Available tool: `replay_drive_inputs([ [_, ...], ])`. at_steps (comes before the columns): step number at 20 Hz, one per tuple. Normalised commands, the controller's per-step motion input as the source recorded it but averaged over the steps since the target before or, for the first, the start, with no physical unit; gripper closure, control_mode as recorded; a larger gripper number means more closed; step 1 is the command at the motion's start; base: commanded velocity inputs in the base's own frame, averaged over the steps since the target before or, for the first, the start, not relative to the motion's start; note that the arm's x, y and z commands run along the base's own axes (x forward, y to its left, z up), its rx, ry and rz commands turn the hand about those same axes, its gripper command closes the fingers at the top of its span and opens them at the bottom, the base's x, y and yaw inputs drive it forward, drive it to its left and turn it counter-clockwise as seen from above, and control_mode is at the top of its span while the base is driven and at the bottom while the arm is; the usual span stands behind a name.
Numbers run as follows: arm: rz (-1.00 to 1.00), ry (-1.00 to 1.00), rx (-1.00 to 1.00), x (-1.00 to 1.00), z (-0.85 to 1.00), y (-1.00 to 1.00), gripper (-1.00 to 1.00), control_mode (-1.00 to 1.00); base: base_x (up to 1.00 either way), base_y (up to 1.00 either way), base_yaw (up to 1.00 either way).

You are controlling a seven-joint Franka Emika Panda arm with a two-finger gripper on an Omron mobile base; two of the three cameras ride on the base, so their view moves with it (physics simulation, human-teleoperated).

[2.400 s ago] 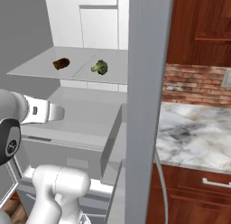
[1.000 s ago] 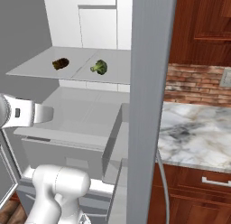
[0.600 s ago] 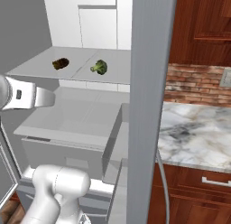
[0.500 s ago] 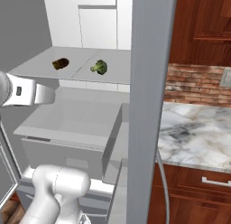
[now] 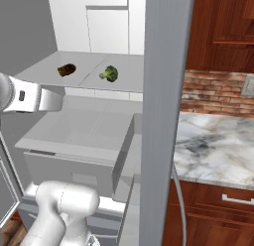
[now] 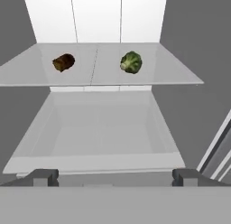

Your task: Gather the broccoli and sweet potato from the fridge and place them on a tray on the dining counter. Then gather the chicken drumstick and fish from the fridge and place them on the other tray.

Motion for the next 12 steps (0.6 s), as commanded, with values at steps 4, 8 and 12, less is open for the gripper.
replay_drive_inputs([
  [4,-0.02,0.0,0.0,0.44,0.0,-0.18,-1.0,-1.0,0.0,0.0,0.0],
  [8,-0.04,0.0,0.0,0.6,0.0,-0.11,-1.0,-1.0,0.0,0.0,0.0],
  [12,-0.01,0.0,0.0,0.63,0.0,-0.05,-1.0,-1.0,0.0,0.0,0.0],
])
